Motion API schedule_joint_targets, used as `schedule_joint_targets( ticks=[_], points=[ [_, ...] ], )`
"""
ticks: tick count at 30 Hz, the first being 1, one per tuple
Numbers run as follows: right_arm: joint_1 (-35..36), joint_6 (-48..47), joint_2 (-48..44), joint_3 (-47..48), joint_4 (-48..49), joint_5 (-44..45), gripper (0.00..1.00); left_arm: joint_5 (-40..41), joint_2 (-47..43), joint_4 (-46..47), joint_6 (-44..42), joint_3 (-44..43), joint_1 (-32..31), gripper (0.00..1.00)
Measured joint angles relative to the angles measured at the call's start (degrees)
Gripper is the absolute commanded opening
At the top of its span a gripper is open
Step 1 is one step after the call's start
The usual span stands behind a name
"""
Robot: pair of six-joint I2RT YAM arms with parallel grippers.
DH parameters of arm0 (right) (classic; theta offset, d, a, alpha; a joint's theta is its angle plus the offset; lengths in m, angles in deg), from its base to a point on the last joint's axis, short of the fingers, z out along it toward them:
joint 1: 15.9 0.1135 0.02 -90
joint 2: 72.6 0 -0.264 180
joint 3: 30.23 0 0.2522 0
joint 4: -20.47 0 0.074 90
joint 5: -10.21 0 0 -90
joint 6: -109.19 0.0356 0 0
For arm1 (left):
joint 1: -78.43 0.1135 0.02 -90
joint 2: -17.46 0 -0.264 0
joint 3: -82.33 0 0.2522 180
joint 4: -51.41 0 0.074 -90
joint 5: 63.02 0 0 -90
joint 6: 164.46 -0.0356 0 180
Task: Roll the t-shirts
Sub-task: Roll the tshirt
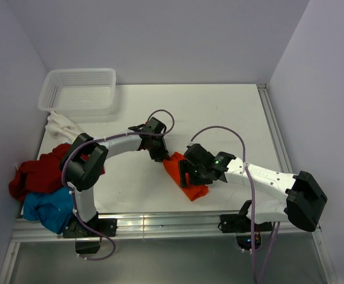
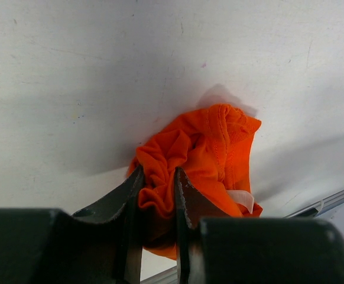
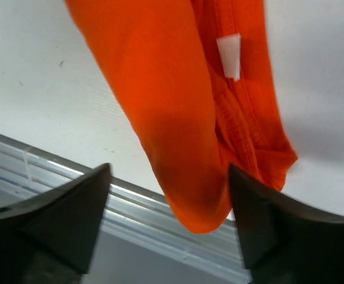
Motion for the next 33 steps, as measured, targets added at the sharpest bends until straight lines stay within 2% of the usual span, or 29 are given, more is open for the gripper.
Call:
schedule_joint_targets(
  ticks=[1,4,8,12,16,22,33],
  points=[
    [0.0,0.9,-0.1,-0.4,-0.2,0.0,1.0,0.0,0.0,0.0,0.0,0.0,0.0,0.0],
    [0.0,3.7,-2.7,-2.6,-1.0,0.6,1.0,0.0,0.0,0.0,0.0,0.0,0.0,0.0],
    [-0.4,9.0,-11.1,-5.6,-2.5,1.6,1.0,0.0,0.0,0.1,0.1,0.1,0.0,0.0],
    [-1.7,14.9,-18.7,-11.8,1.3,-0.8,1.0,0.2,-0.9,1.3,0.8,1.7,0.1,0.0],
    [-2.4,20.8,-21.3,-18.1,4.4,-3.4,1.0,1.0,-2.4,1.3,1.6,3.3,0.1,0.0],
    [-2.4,27.4,-28.2,-23.8,8.5,-2.5,1.0,1.6,-3.8,1.8,2.8,5.2,0.2,0.0],
    [-2.5,29.5,-25.4,-27.1,13.6,3.6,0.99,2.1,-4.6,2.1,3.1,6.2,0.2,0.0]
  ],
)
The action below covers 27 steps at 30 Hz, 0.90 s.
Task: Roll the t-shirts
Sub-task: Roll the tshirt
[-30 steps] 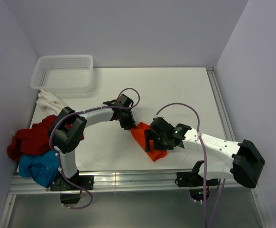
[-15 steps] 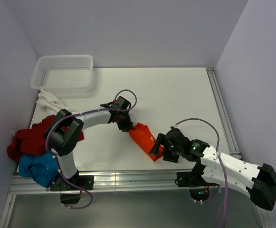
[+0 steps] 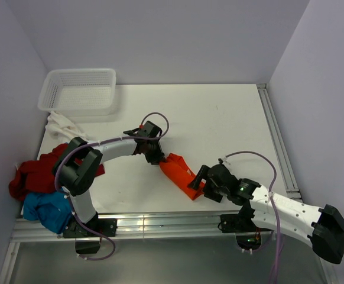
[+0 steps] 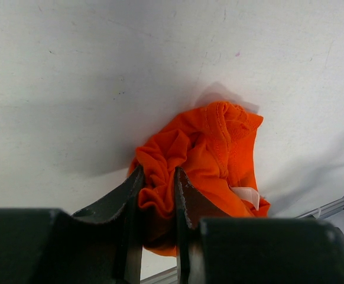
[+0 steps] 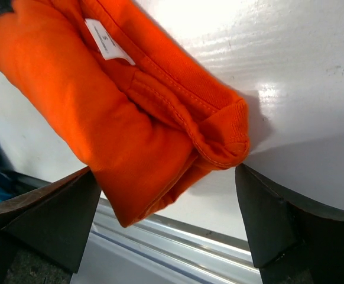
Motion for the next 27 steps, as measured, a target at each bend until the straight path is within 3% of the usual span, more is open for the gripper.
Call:
schedule_joint_targets(
  ticks=[4,11,16,19,20,22,25,27],
  points=[
    [0.0,1.2,-1.2,-2.0,2.8,1.8,0.85,0.0,0.0,0.0,0.0,0.0,0.1,0.0],
    [0.0,1.3,-0.3,-3.5,7.4,2.3,0.8,0.2,0.0,0.0,0.0,0.0,0.1,0.0],
    [0.0,0.4,2.5,-3.9,10.7,3.3,0.68,0.5,0.0,0.0,0.1,0.0,0.2,0.0],
    [0.0,-0.3,5.0,-3.8,12.3,4.2,0.46,0.5,0.0,0.0,0.2,0.0,0.2,0.0],
    [0.0,-0.3,5.8,-3.7,12.5,4.5,0.22,0.5,0.0,0.0,0.2,0.0,0.2,0.0],
    [0.0,-0.6,7.6,-1.9,12.2,5.0,0.03,0.6,-0.2,0.0,0.5,0.2,0.2,0.01],
    [0.0,-0.9,10.3,1.5,8.7,6.3,0.0,1.0,-0.8,-0.3,1.0,0.7,0.2,0.04],
    [0.0,-1.5,12.1,3.5,6.4,7.1,0.0,1.1,-1.1,-0.6,1.0,0.8,0.2,0.17]
  ],
)
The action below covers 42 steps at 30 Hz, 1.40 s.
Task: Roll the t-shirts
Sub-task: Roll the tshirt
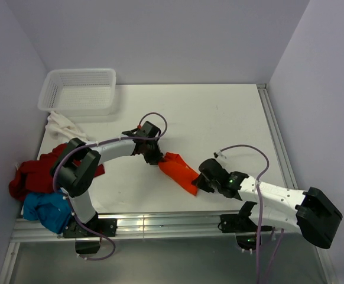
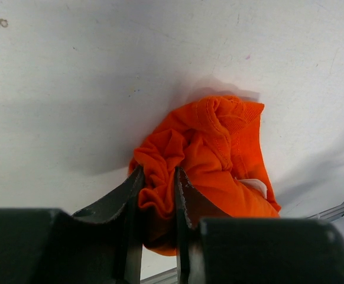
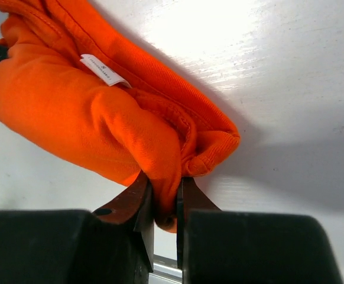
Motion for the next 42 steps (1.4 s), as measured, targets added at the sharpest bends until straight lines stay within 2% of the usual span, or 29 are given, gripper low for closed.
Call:
schedule_joint_targets(
  ticks=[1,3,4,7,10,18,25,28,37,42],
  points=[
    [0.0,-0.3,0.7,0.7,-0.6,0.2,0.0,0.0,0.0,0.0,0.0,0.0,0.0,0.31],
    [0.0,-0.9,1.8,1.7,-1.6,0.3,0.0,0.0,-0.2,0.0,-0.2,0.3,0.1,0.46],
    [0.0,-1.2,2.1,2.0,-1.9,0.3,0.0,-0.1,-0.3,0.0,-0.4,0.5,0.2,0.58],
    [0.0,-1.8,1.9,2.0,-2.2,0.7,0.0,-0.5,-1.6,0.3,-1.8,2.0,1.1,0.73],
    [0.0,-2.8,1.2,1.9,-2.4,1.1,0.0,-2.8,-3.2,1.1,-3.7,3.7,3.6,0.79],
    [-1.4,-6.9,1.2,1.7,-2.0,-0.5,0.0,-13.5,-11.4,8.5,-9.2,12.0,14.3,0.89],
    [-7.4,-12.7,2.4,2.2,-0.9,-7.2,0.0,-22.7,-17.4,21.4,-10.5,19.9,13.9,0.9],
    [-10.5,-15.4,3.0,2.5,-0.8,-9.5,0.0,-24.6,-17.6,23.7,-11.1,21.6,13.8,0.89],
    [-14.8,-22.2,7.2,5.0,0.1,-13.8,0.0,-24.6,-16.9,25.4,-15.5,22.3,13.5,0.81],
    [-15.8,-23.9,8.9,6.1,0.1,-15.0,0.0,-22.5,-13.6,25.4,-17.9,22.3,11.8,0.77]
  ],
)
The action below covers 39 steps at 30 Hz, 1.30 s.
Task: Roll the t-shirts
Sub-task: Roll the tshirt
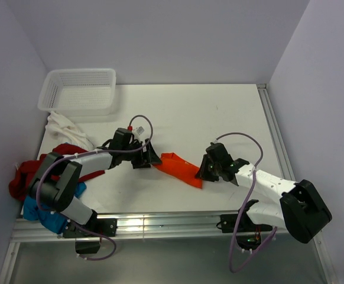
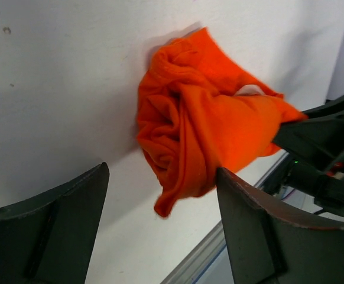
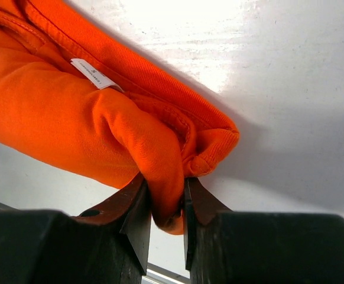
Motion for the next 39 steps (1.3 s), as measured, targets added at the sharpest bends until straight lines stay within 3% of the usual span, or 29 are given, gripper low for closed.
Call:
schedule_joint_targets(
  ticks=[5,12,17,25,31,36,39],
  points=[
    [-0.9,-0.8,1.4,0.7,0.1,-1.2,0.0,1.3,3.7,1.4,-0.1,-0.5,-1.4,0.72],
    [-1.3,-1.4,1.5,0.7,0.3,-2.0,0.0,1.4,5.7,6.5,0.3,-0.9,-1.7,0.79],
    [-1.5,-1.6,1.8,0.7,0.7,-2.4,0.0,3.5,9.7,7.5,-0.3,-5.5,-4.1,0.79],
    [-1.6,-2.2,1.8,0.7,0.8,-2.6,0.0,8.0,14.9,9.7,-1.2,-10.8,-8.6,0.72],
    [-1.7,-2.4,1.9,0.7,0.9,-2.9,0.0,8.0,13.4,15.3,-1.2,-6.7,-8.8,0.79],
    [-2.4,-2.6,2.0,0.7,0.9,-3.8,0.0,6.4,13.2,18.2,-1.1,-4.6,-7.8,0.66],
    [-2.9,-2.6,2.1,0.7,0.9,-4.5,0.0,4.9,14.2,18.7,-0.2,-4.6,-6.7,0.48]
  ],
)
